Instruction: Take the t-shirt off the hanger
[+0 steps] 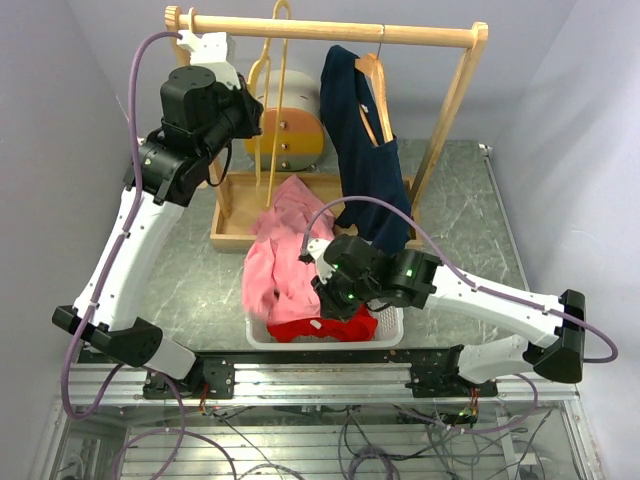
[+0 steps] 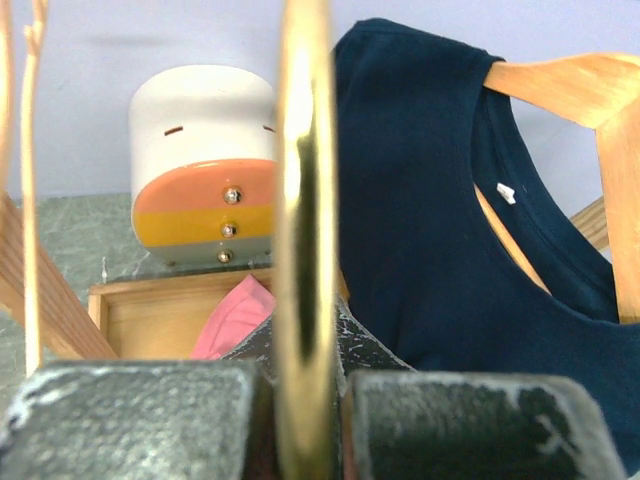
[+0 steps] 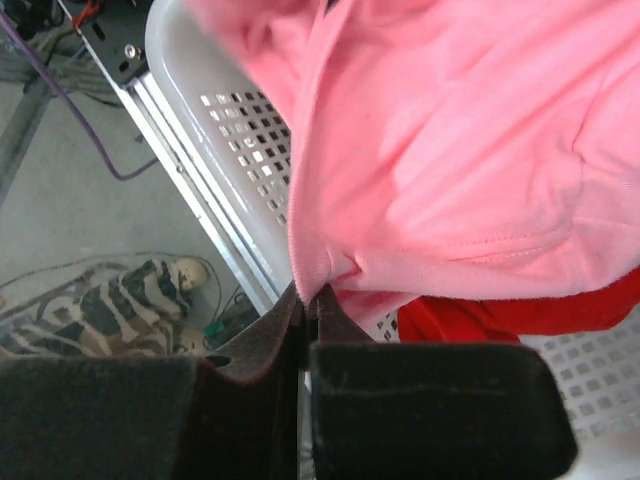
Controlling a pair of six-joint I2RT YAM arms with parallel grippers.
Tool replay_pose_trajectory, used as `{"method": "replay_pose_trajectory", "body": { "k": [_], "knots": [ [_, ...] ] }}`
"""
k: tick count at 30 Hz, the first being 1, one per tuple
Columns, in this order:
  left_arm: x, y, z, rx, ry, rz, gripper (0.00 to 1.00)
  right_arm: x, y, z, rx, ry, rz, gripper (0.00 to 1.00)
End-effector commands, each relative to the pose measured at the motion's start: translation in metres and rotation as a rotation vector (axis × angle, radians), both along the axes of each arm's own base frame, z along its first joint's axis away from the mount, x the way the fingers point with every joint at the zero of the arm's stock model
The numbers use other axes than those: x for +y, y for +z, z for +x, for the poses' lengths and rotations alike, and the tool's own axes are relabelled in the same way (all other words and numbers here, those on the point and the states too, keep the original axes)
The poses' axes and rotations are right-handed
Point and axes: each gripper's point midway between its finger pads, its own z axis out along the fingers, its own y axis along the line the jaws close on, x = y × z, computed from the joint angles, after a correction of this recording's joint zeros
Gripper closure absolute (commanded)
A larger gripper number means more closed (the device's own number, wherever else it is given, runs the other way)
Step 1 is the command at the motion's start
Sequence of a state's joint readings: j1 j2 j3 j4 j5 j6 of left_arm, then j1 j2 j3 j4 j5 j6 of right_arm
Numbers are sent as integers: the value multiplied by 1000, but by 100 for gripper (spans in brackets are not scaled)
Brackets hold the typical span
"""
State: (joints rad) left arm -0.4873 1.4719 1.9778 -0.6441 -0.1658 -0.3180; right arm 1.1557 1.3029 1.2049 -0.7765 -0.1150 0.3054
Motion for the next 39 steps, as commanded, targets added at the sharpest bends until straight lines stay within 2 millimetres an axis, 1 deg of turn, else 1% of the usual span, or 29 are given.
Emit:
{"method": "replay_pose_trajectory", "body": {
  "k": [1, 3, 5, 7, 9, 12, 15, 18, 19, 20, 23, 24, 27, 29, 31, 34, 36, 39],
  "knots": [
    [14, 35, 4, -90, 28, -27, 93, -14, -12, -21, 76, 33, -111, 100],
    [14, 35, 5, -89, 11, -31, 93, -18, -16, -26, 67, 30, -147, 100],
    [12, 32, 5, -77, -12, -25, 93, -17, -9, -22, 33, 9, -143, 100],
    [9, 25, 4, -54, -36, -12, 93, -11, 9, -11, -25, -27, -104, 100],
    [5, 16, 2, -29, -62, 7, 93, -3, 34, 3, -90, -76, -41, 100],
    [7, 7, 0, -2, -75, 38, 93, 7, 82, 27, -205, -167, 86, 100],
    [6, 6, 1, 1, -88, 46, 93, 13, 130, 46, -309, -240, 209, 100],
    [5, 11, 4, -9, -99, 46, 93, 13, 179, 66, -427, -300, 302, 100],
    [4, 11, 6, -8, -107, 50, 93, 13, 201, 71, -468, -318, 340, 100],
    [4, 11, 8, -6, -112, 55, 93, 12, 217, 76, -505, -329, 361, 100],
    [3, 12, 14, -1, -124, 60, 93, 8, 271, 87, -621, -354, 438, 100],
    [3, 12, 15, 0, -128, 58, 93, 5, 293, 89, -660, -359, 470, 100],
    [3, 10, 17, 1, -137, 47, 93, 1, 359, 89, -770, -337, 586, 100],
    [3, 10, 18, -2, -142, 35, 93, -1, 403, 83, -831, -310, 692, 100],
    [1, 9, 19, 3, -153, 32, 93, -5, 440, 77, -891, -286, 788, 100],
    [0, 10, 20, 4, -161, 36, 93, -14, 477, 67, -965, -264, 901, 100],
    [0, 11, 20, 2, -164, 41, 93, -22, 494, 58, -1004, -241, 978, 100],
    [1, 10, 19, 4, -161, 49, 93, -34, 512, 41, -1044, -193, 1092, 100]
  ]
}}
